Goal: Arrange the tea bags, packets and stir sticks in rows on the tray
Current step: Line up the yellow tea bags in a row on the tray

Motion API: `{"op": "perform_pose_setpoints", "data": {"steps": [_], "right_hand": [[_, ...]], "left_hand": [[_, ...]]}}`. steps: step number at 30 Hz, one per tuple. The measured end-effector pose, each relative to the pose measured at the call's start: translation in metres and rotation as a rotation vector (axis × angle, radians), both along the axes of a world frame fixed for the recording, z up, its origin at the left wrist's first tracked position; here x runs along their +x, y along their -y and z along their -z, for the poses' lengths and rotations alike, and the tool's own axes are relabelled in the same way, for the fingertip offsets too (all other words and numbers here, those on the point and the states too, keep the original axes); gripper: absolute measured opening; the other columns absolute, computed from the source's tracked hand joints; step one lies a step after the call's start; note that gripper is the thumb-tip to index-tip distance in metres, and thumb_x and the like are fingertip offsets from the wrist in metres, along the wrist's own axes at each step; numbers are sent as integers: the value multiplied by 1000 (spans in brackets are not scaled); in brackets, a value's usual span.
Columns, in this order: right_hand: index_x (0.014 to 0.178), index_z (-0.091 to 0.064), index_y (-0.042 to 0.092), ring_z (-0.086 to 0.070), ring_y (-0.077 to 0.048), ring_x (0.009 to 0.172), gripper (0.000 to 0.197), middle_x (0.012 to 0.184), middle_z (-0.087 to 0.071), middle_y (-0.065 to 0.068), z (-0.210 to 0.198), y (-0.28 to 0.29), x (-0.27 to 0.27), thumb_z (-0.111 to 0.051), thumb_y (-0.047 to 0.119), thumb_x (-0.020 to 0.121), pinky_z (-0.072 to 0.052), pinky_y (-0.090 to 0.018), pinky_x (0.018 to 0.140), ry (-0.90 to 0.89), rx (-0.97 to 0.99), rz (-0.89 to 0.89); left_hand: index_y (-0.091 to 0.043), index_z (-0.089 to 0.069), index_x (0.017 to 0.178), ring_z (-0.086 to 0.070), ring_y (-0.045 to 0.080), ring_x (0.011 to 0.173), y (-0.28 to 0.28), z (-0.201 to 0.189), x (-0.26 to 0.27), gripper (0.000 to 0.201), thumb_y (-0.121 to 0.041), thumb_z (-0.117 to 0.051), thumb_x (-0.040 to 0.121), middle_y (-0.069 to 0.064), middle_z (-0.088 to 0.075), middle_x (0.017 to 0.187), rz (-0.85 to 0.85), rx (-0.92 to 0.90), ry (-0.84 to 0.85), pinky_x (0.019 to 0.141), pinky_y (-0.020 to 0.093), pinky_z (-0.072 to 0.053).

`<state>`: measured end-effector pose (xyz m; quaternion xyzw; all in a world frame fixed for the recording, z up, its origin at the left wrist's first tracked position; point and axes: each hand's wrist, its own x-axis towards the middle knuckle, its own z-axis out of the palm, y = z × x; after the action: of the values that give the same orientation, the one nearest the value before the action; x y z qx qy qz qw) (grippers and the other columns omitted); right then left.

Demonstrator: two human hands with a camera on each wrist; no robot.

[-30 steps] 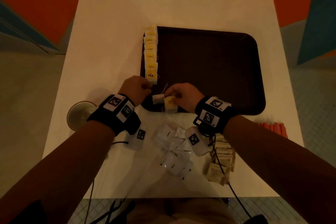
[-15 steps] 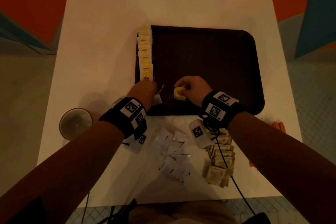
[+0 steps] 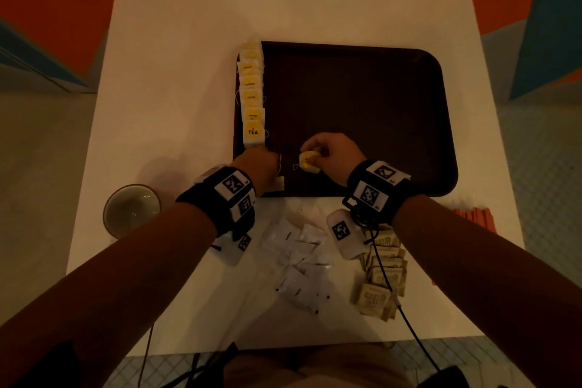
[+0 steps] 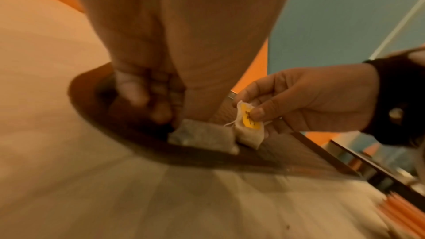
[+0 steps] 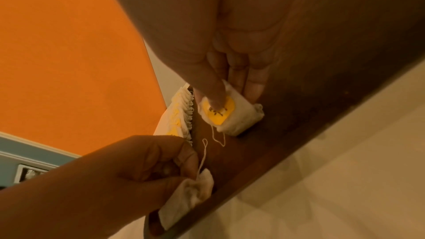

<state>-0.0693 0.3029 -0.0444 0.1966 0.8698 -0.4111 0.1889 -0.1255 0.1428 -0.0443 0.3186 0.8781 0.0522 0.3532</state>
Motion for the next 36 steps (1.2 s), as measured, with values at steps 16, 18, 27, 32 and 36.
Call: {"op": "perform_pose_setpoints", "data": {"steps": [16,18,27,32,36], "right_hand": [[87,-64,17,-61,-15,96,8,106,-65,-2,-13,8,-6,-64,11,83,-49,-27,85,-57,-173,-151],[84,-63,18,-61,-16,101,9,112,-64,-2,-9,15,-7,-64,10,83,-49,-31,91,-39,-172,-201],[97,-62,15,-58,-7,82,16,92,-61,3,-13,28,-6,-65,13,82,-47,-11,65,16,-201,-291],[100,-60,11,-60,-14,88,19,96,-62,-4,-11,49,-15,-64,7,82,-52,-23,76,5,-281,-220],[101,-61,9,-56,-12,87,20,94,-60,-3,-2,63,-26,-63,3,82,-42,-7,67,-63,-201,-144]], "left_hand": [[-6,-66,97,-54,28,99,38,-21,-29,19,-3,-50,88,14,-56,106,-67,384,-32,83,20,-35],[-7,-67,98,-57,28,106,41,-23,-30,21,-2,-51,87,13,-62,113,-74,380,-36,87,21,-34],[-13,-61,95,-56,17,81,37,-32,-51,16,-12,-66,79,0,-59,87,17,233,62,70,23,-40],[-11,-57,98,-55,19,83,25,-27,-68,23,-9,-67,78,5,-63,94,-49,227,-16,74,27,-41],[-8,-60,99,-63,28,94,24,-23,-69,23,-6,-68,77,13,-68,100,-100,312,-35,84,34,-49]]}}
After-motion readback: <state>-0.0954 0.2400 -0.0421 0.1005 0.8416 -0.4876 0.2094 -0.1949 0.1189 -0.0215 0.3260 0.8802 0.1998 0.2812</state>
